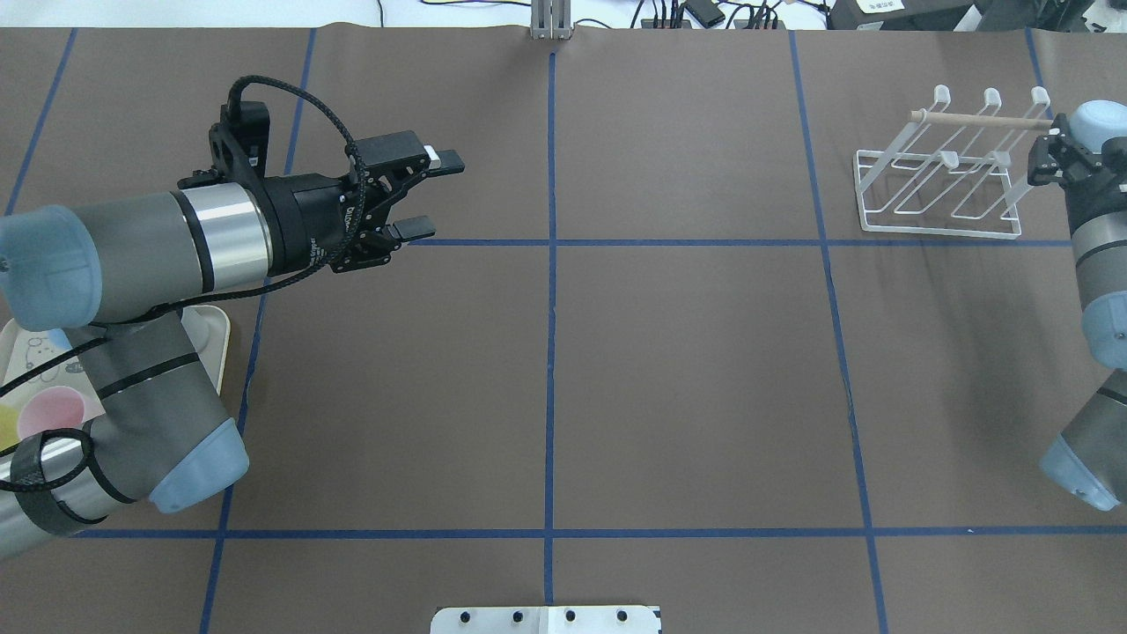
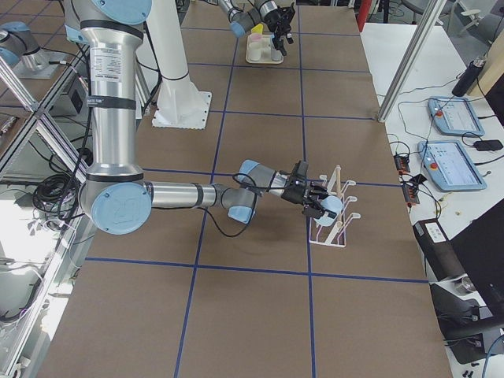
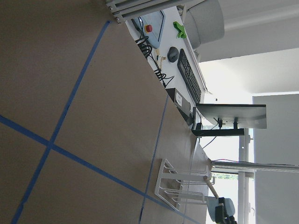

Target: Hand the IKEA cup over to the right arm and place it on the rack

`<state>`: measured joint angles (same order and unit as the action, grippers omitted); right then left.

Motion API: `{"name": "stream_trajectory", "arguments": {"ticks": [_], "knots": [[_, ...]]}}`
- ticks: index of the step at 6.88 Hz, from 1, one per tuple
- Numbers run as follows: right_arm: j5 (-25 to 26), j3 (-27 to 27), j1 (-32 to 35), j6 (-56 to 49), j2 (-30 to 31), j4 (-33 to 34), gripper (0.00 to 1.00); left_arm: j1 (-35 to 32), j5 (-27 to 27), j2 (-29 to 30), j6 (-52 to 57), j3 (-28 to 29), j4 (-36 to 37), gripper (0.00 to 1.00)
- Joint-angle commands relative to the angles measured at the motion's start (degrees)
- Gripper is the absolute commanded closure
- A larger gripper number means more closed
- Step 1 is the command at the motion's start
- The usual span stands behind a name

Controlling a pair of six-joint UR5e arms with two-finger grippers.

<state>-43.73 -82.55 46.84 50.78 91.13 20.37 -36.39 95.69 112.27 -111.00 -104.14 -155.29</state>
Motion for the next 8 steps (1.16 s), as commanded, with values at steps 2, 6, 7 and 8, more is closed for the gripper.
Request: {"name": "stream_trajectory", "arguments": {"ticks": [2, 6, 7, 8], "knots": [[-0.7, 0.0, 0.6, -0.1, -0.2, -0.2, 0.92, 0.0, 0.0, 0.0, 0.0, 0.0, 0.1, 0.0], [-0.7, 0.0, 0.6, -0.2, -0.5, -0.2, 0.0, 0.0, 0.0, 0.0, 0.0, -0.1, 0.0, 0.0], [-1.6, -0.6, 0.7, -0.2, -0.5, -0.2, 0.0, 0.0, 0.0, 0.0, 0.0, -0.1, 0.1, 0.0], [-4.0, -2.3, 1.1, -0.4, -0.3, -0.6, 0.0, -0.2, 1.2, -0.2, 0.4, -0.7, 0.2, 0.0]]}}
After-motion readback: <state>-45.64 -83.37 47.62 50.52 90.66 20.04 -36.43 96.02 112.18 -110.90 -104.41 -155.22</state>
